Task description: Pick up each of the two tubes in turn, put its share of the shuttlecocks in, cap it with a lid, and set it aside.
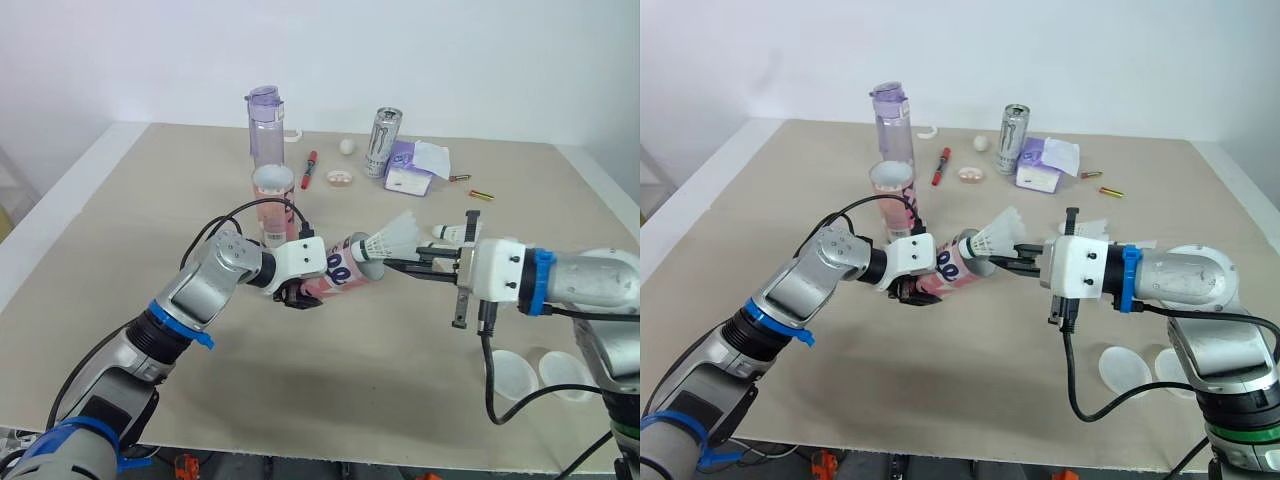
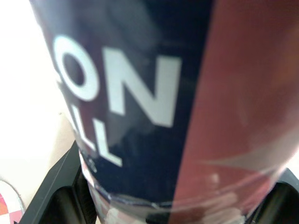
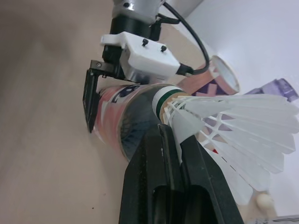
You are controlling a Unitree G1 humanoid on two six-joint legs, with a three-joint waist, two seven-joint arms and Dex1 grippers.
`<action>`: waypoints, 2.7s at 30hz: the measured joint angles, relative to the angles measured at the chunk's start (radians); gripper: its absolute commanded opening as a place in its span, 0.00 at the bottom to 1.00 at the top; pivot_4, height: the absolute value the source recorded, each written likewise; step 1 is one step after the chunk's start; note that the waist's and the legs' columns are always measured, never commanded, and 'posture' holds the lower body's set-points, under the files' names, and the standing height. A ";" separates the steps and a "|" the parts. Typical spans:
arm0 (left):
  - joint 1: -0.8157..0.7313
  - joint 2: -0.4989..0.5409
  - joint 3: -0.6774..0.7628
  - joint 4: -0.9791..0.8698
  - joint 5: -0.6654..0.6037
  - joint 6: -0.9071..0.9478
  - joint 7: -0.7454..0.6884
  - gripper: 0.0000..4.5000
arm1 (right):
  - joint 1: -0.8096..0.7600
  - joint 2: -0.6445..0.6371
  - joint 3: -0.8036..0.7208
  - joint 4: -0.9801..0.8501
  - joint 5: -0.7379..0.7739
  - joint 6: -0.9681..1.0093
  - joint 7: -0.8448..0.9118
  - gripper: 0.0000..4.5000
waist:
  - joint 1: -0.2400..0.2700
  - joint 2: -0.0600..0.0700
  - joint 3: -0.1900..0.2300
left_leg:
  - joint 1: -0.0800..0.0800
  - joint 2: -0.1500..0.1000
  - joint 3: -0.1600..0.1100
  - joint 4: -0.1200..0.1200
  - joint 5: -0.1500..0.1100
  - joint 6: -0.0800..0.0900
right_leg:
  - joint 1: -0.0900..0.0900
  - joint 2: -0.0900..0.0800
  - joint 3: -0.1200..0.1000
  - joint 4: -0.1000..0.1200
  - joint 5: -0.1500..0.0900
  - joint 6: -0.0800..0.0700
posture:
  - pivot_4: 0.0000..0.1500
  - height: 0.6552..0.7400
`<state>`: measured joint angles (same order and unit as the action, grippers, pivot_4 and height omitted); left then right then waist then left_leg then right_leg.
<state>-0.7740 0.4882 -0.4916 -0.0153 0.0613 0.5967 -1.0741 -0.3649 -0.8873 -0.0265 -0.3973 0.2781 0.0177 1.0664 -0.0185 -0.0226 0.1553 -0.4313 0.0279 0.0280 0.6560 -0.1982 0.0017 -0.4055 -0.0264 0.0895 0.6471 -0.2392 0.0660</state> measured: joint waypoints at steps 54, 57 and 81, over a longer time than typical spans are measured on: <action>0.008 0.003 0.003 -0.008 0.007 0.011 0.007 0.70 | 0.358 0.152 -0.462 0.433 0.357 0.573 -0.263 0.99 | -0.004 0.004 -0.002 | 0.002 -0.001 0.002 -0.002 0.001 0.002 | 0.000 0.001 0.007 0.000 0.001 0.001 | 1.00 1.00; 0.010 0.003 0.005 -0.010 0.007 0.014 0.006 0.70 | 0.313 0.151 -0.437 0.482 0.338 0.568 -0.254 0.99 | -0.004 0.004 -0.002 | 0.002 -0.001 0.002 -0.002 0.001 0.002 | 0.000 0.002 0.007 0.000 0.001 0.001 | 1.00 1.00; 0.023 0.005 0.008 -0.036 0.007 0.034 0.023 0.70 | 0.153 0.157 -0.372 0.677 0.266 0.537 -0.244 0.01 | -0.004 0.004 -0.002 | 0.002 -0.001 0.002 -0.002 0.001 0.002 | 0.000 0.002 0.008 0.000 0.001 0.002 | 1.00 1.00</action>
<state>-0.7515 0.4930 -0.4833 -0.0512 0.0680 0.6306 -1.0515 -0.2121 -0.7300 -0.3982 0.2798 0.5443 0.5549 0.8221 -0.0228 -0.0187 0.1533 -0.4297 0.0269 0.0303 0.6541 -0.1973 0.0034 -0.4056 -0.0242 0.0973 0.6472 -0.2381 0.0680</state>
